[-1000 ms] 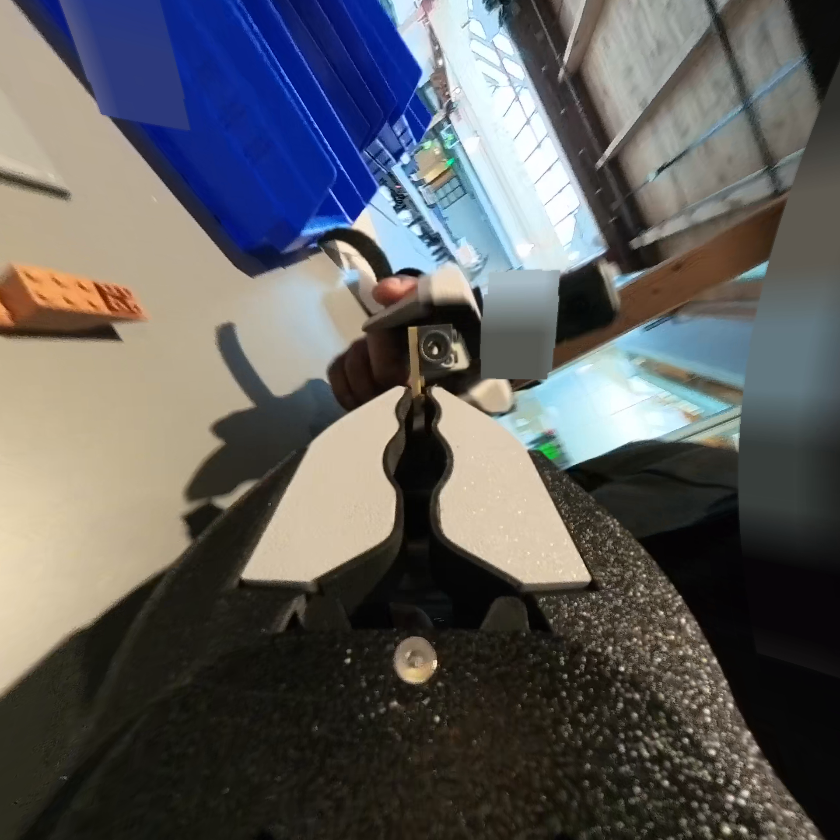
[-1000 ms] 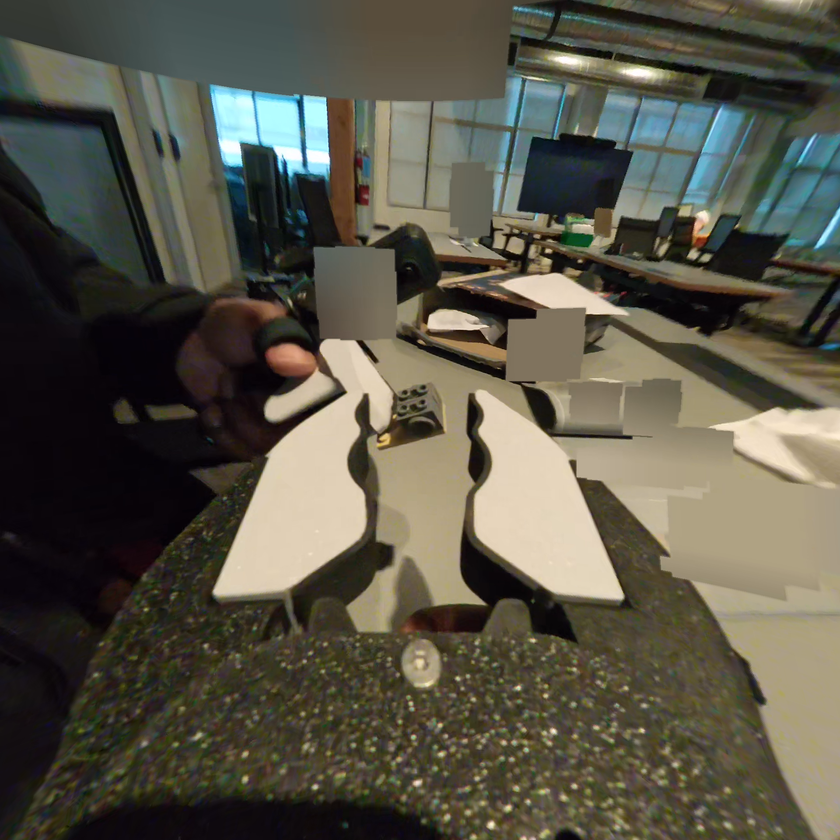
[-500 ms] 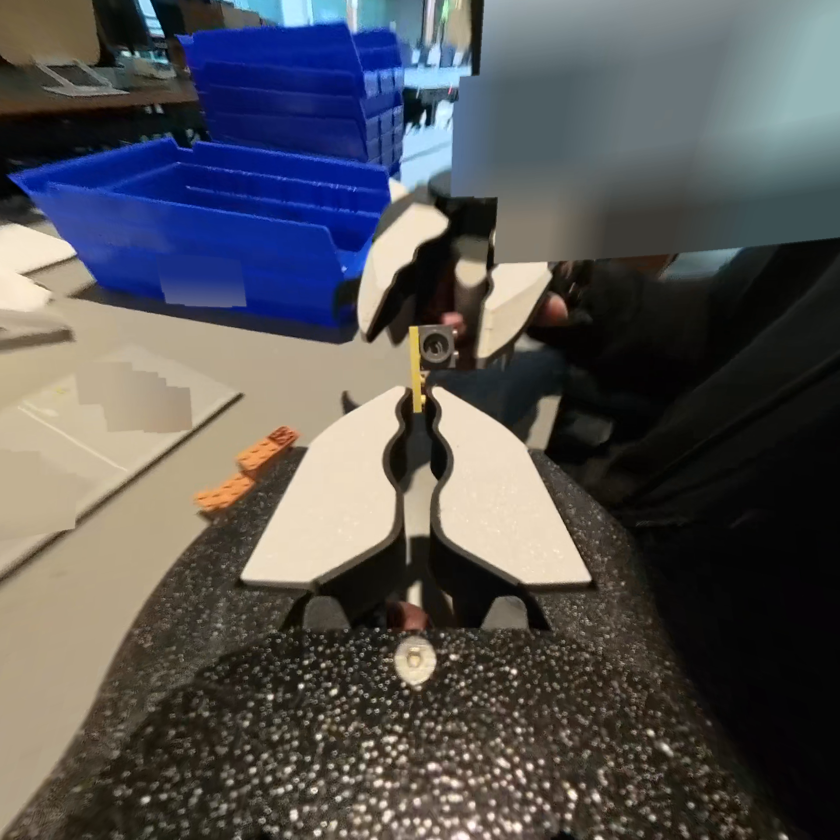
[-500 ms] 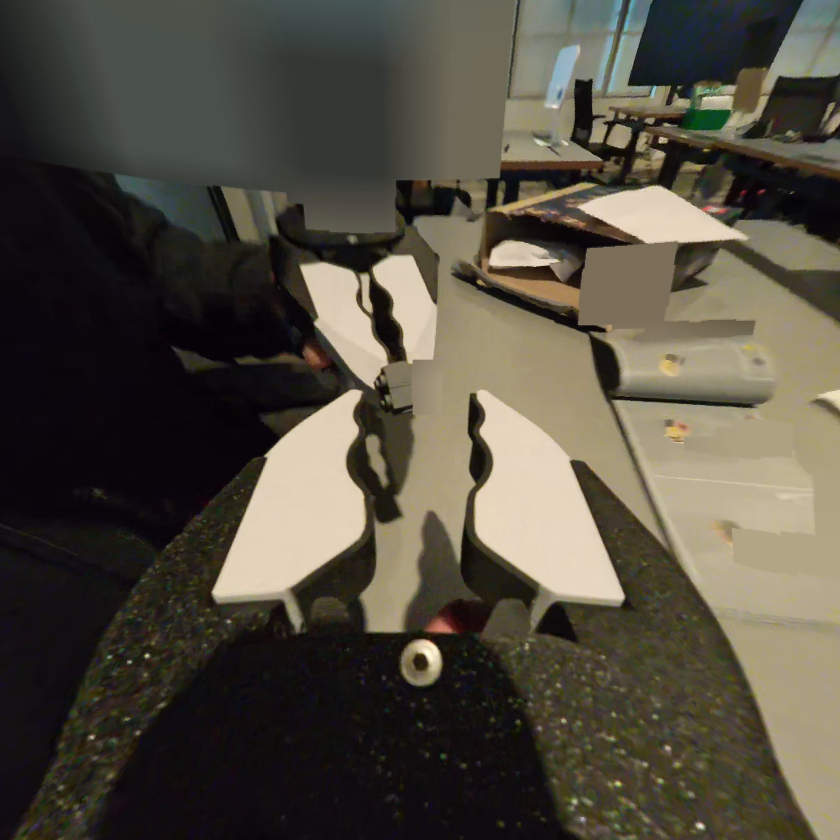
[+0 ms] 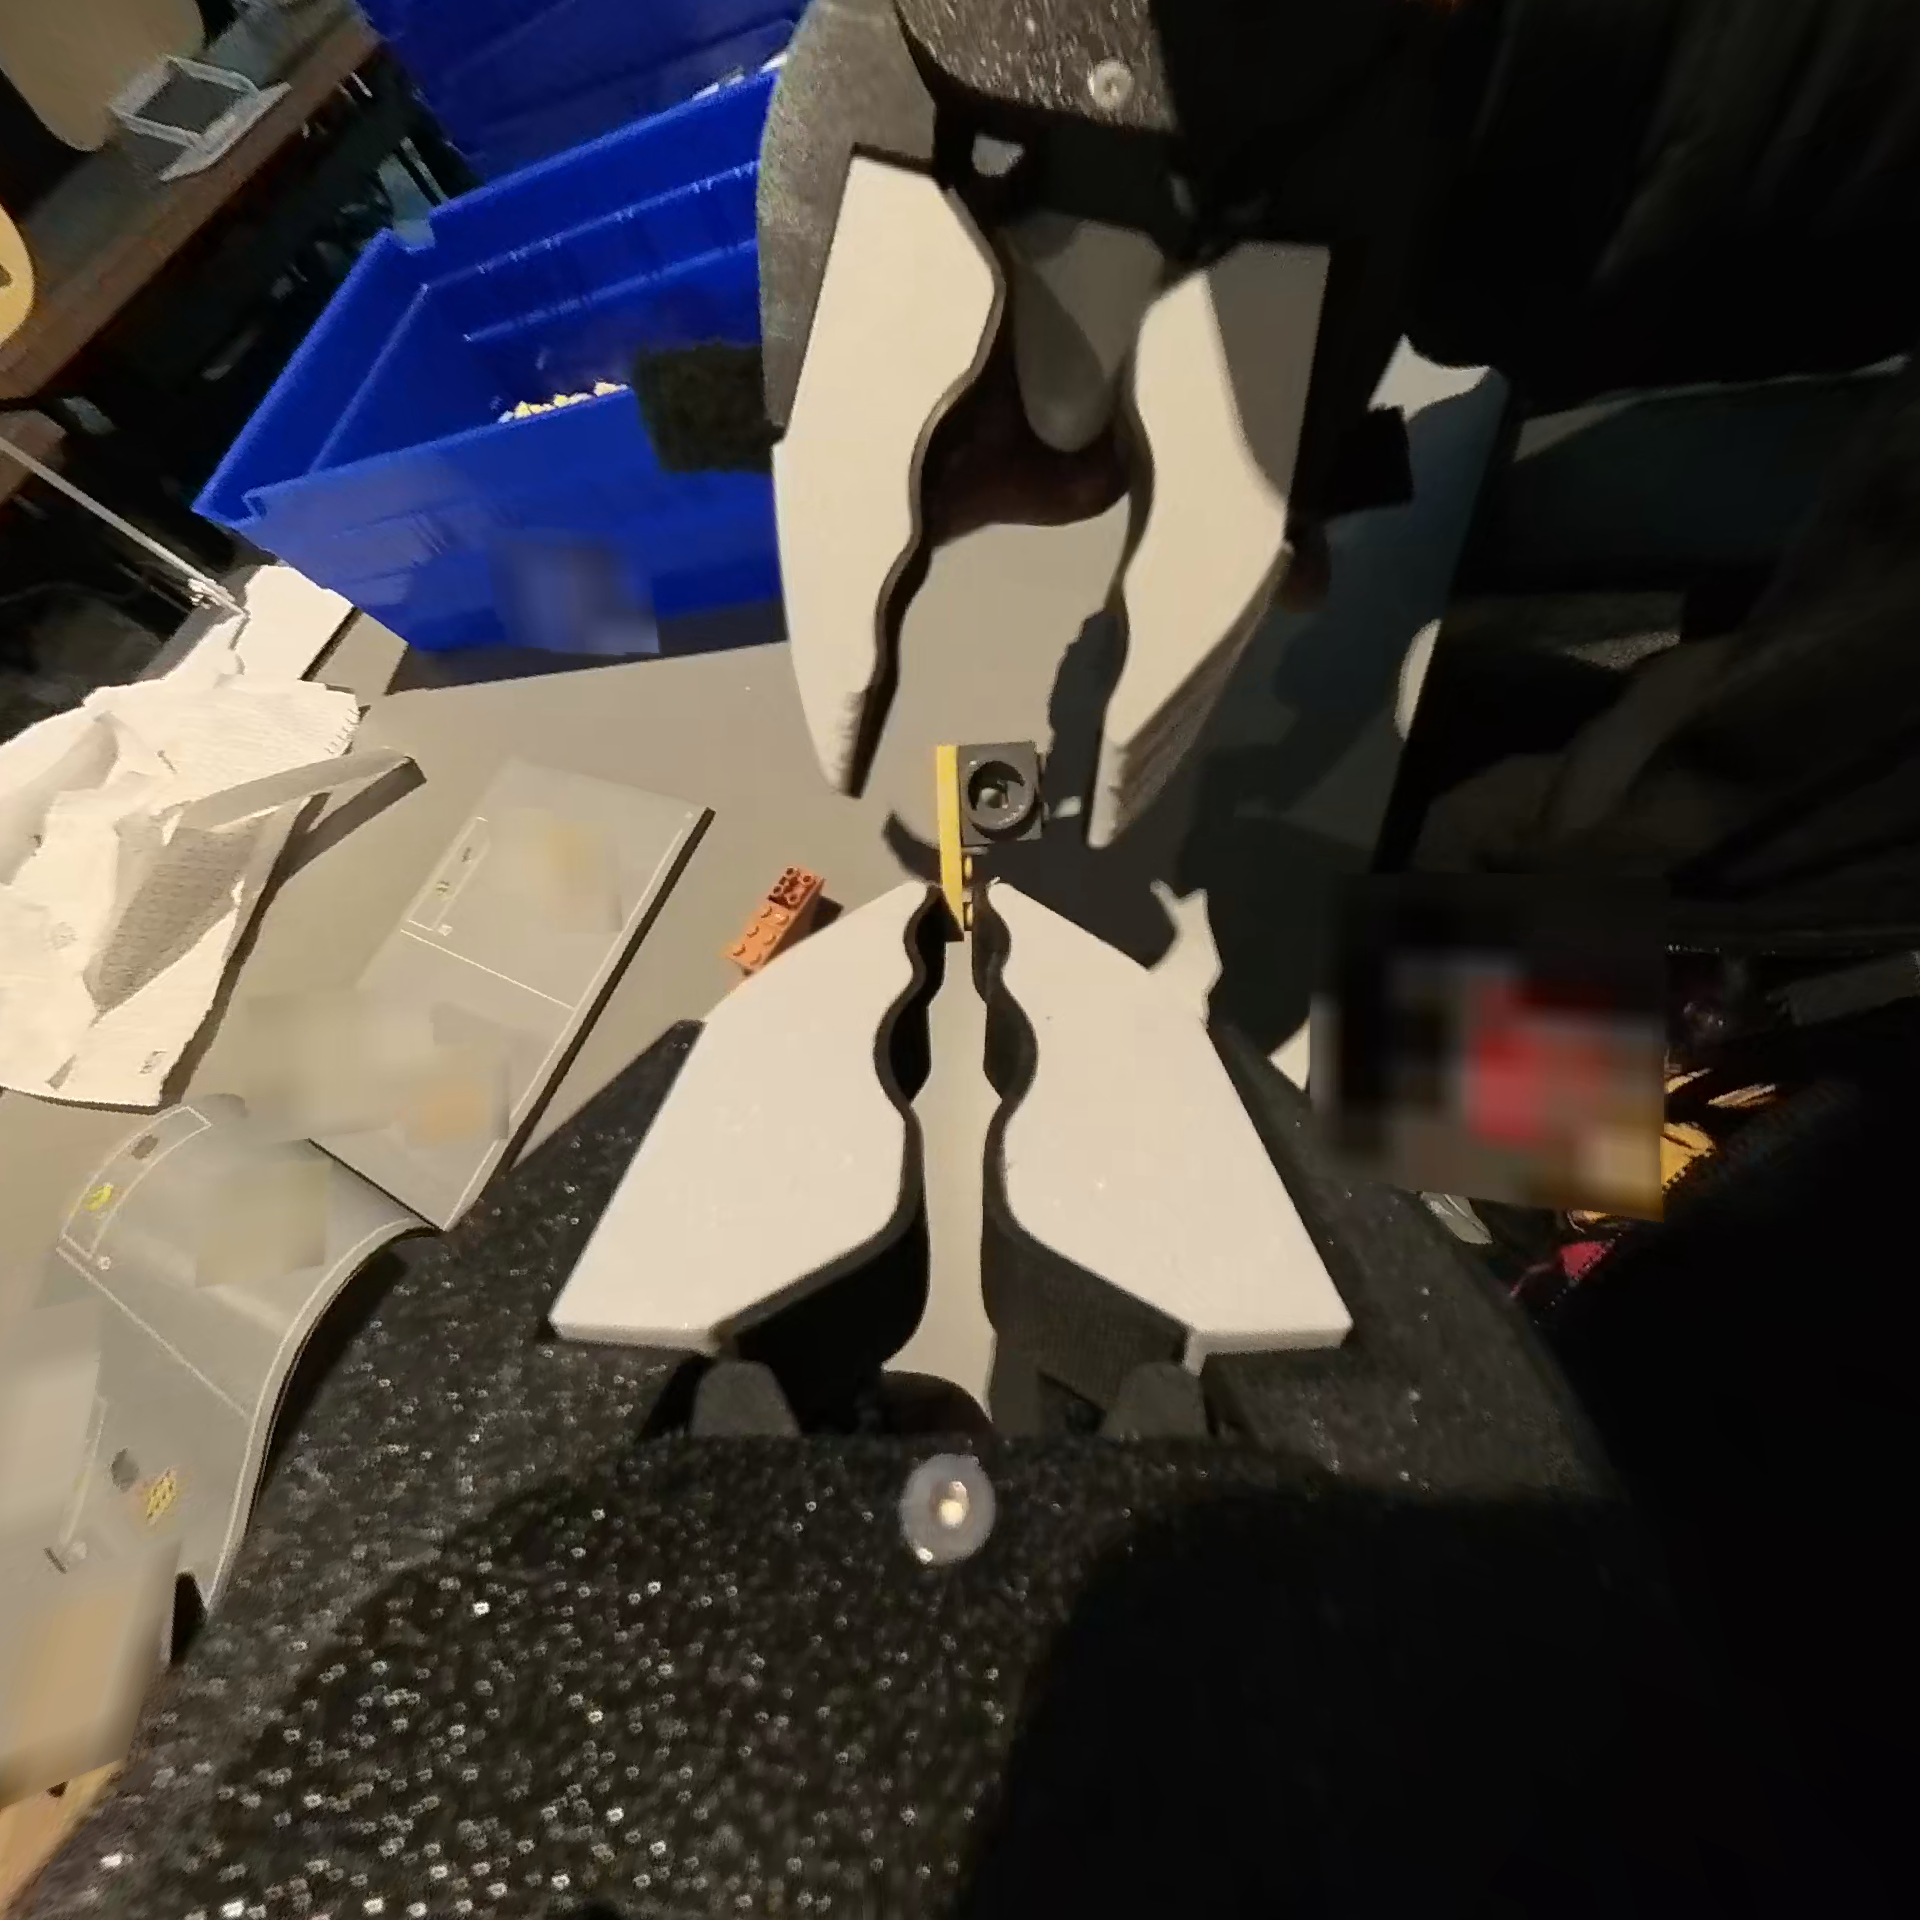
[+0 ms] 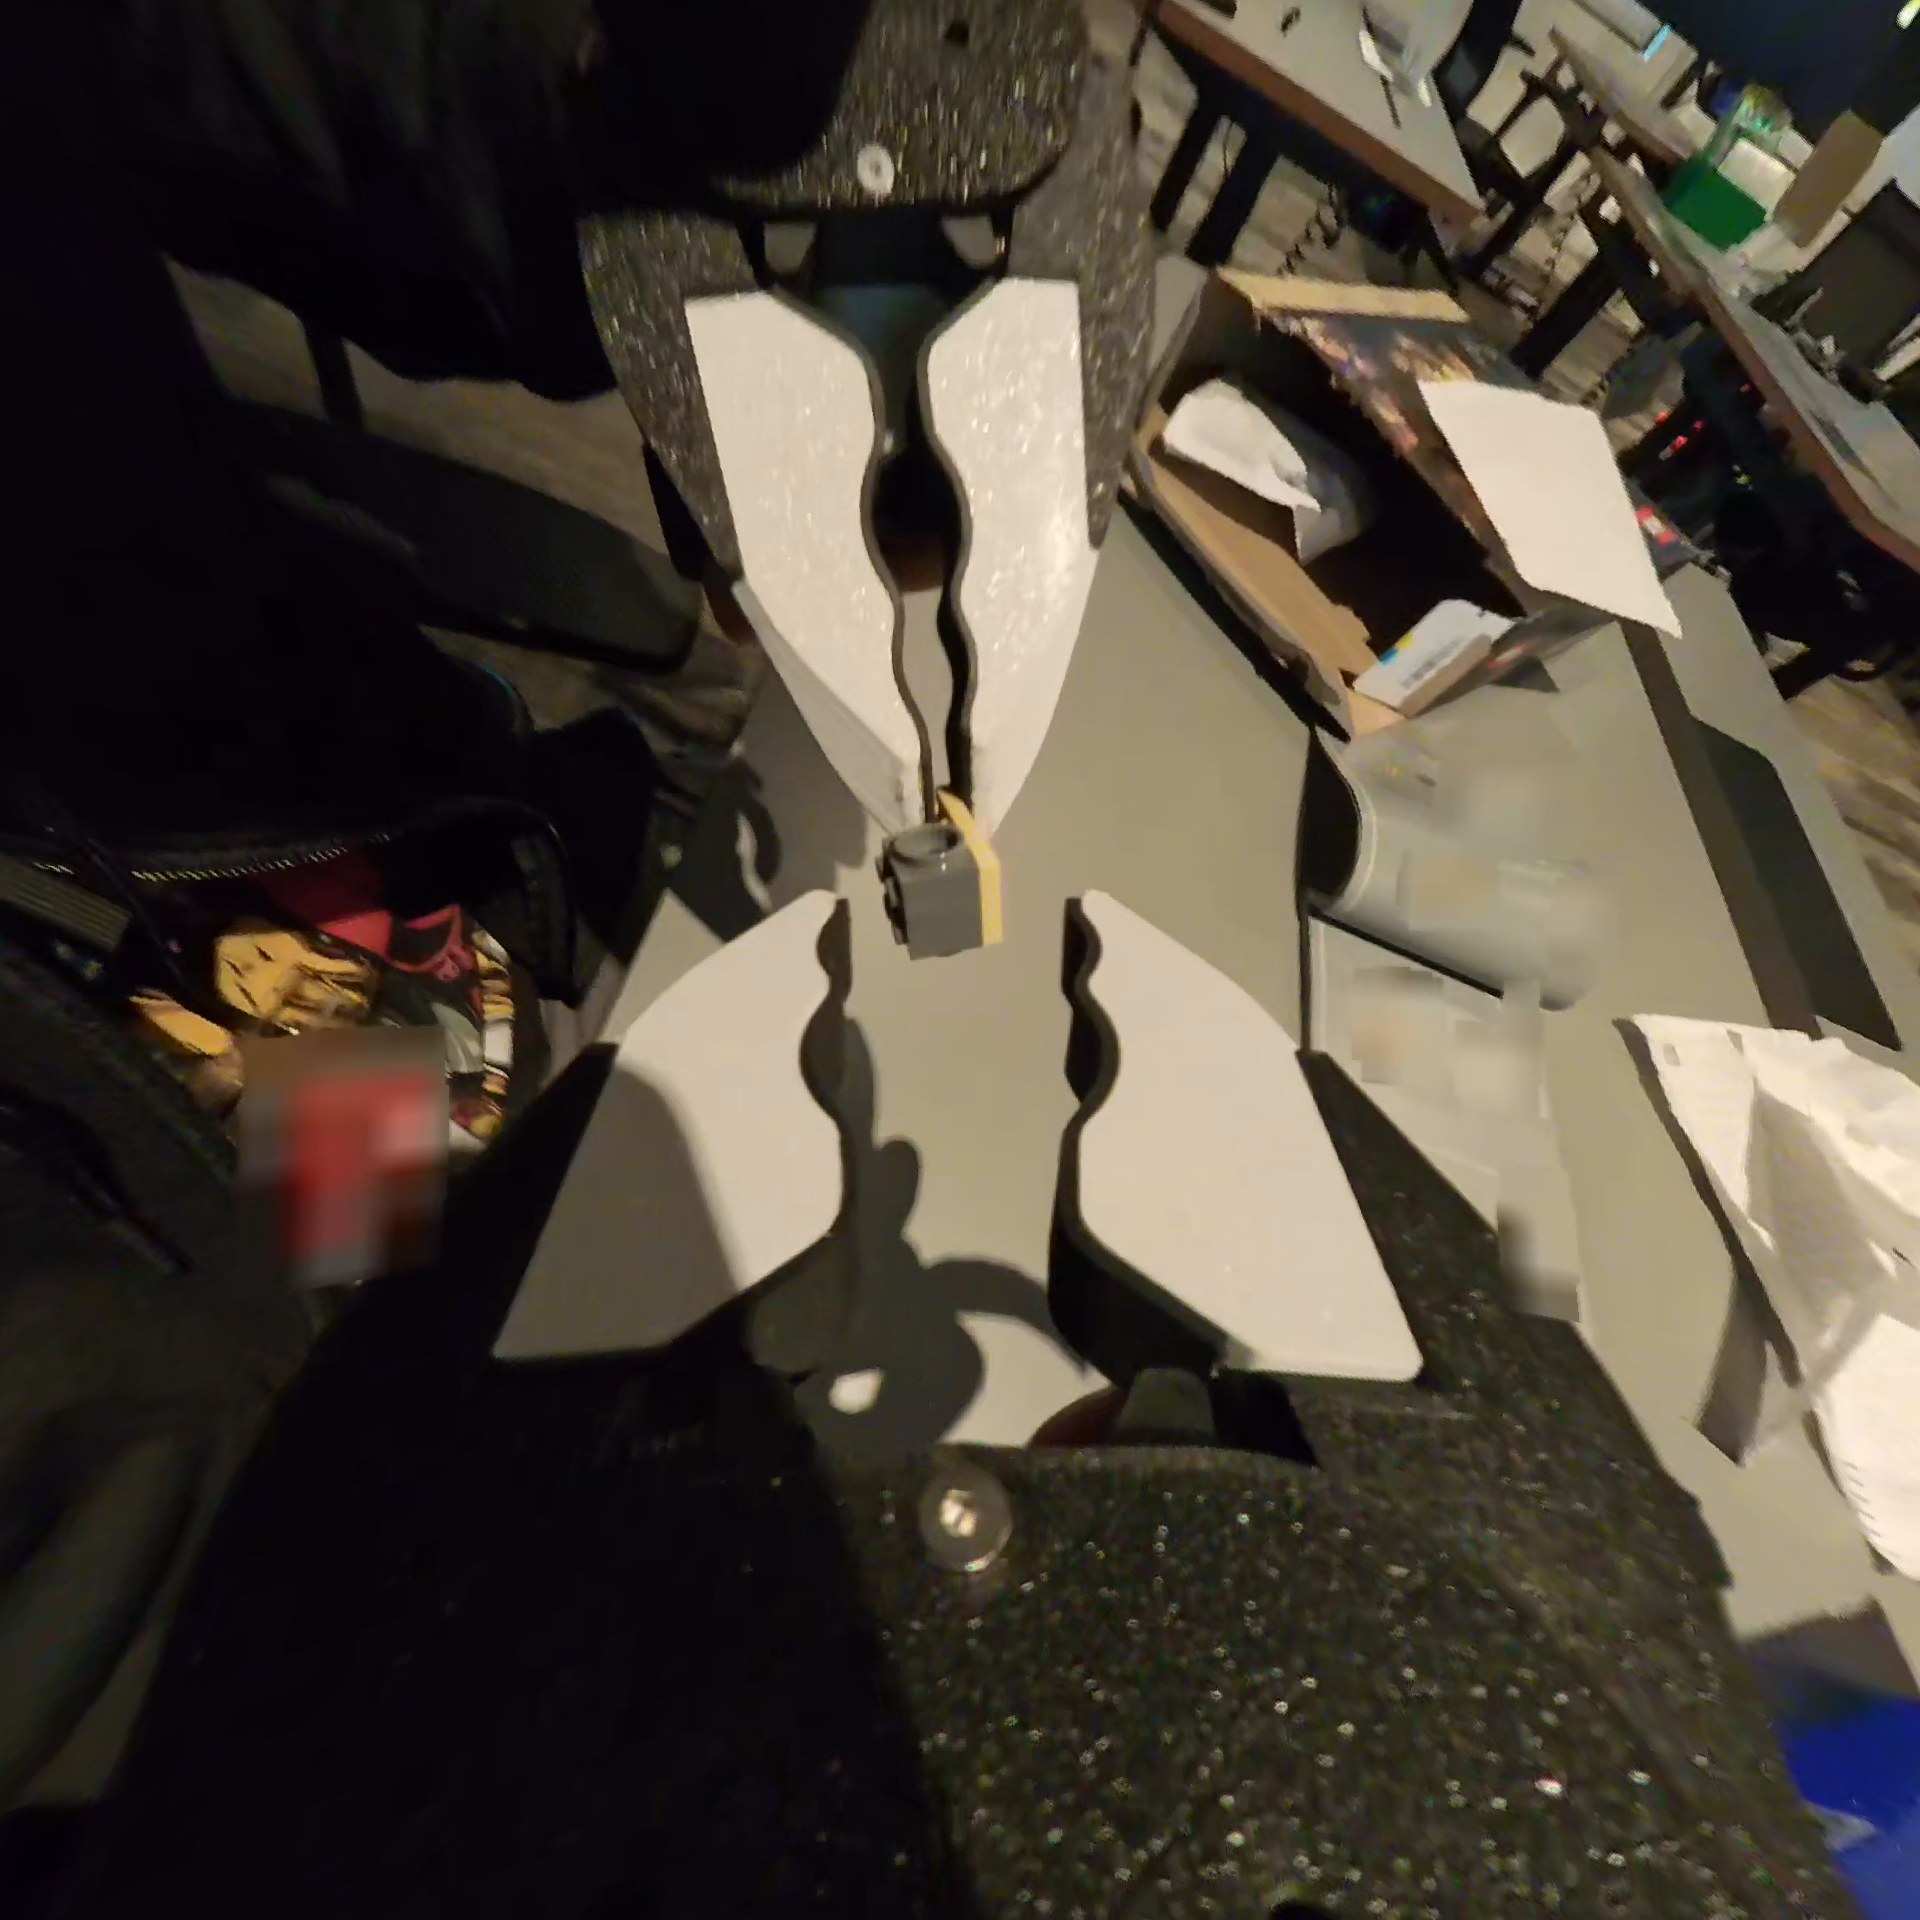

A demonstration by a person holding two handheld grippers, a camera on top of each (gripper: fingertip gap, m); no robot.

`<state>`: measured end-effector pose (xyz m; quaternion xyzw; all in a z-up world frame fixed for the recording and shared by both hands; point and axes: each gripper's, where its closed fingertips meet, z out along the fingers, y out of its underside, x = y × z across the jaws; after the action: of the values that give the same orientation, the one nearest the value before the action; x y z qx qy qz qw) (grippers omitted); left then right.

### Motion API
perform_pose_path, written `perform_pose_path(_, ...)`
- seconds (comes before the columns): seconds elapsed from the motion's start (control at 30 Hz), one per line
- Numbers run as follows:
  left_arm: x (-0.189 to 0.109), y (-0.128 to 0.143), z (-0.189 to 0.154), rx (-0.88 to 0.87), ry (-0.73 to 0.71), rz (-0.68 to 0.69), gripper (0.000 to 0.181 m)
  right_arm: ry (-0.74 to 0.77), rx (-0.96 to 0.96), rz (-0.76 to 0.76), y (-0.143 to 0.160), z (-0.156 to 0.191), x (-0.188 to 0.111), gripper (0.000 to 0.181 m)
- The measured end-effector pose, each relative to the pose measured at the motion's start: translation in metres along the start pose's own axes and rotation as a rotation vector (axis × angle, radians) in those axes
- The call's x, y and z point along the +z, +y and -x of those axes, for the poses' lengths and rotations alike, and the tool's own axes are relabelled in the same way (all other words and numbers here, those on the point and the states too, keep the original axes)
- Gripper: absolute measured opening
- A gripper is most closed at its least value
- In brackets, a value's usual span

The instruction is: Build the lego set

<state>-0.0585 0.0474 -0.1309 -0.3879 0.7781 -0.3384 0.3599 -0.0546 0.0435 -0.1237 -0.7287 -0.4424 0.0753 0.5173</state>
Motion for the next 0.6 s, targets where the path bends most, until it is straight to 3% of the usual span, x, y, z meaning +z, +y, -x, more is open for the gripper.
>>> perform_pose_path(0.6, -0.005, 0.003, -0.016, 0.025, 0.033, 0.104, 0.005, 0.006, -0.068, 0.002, -0.008, 0.02, 0.005, 0.021)
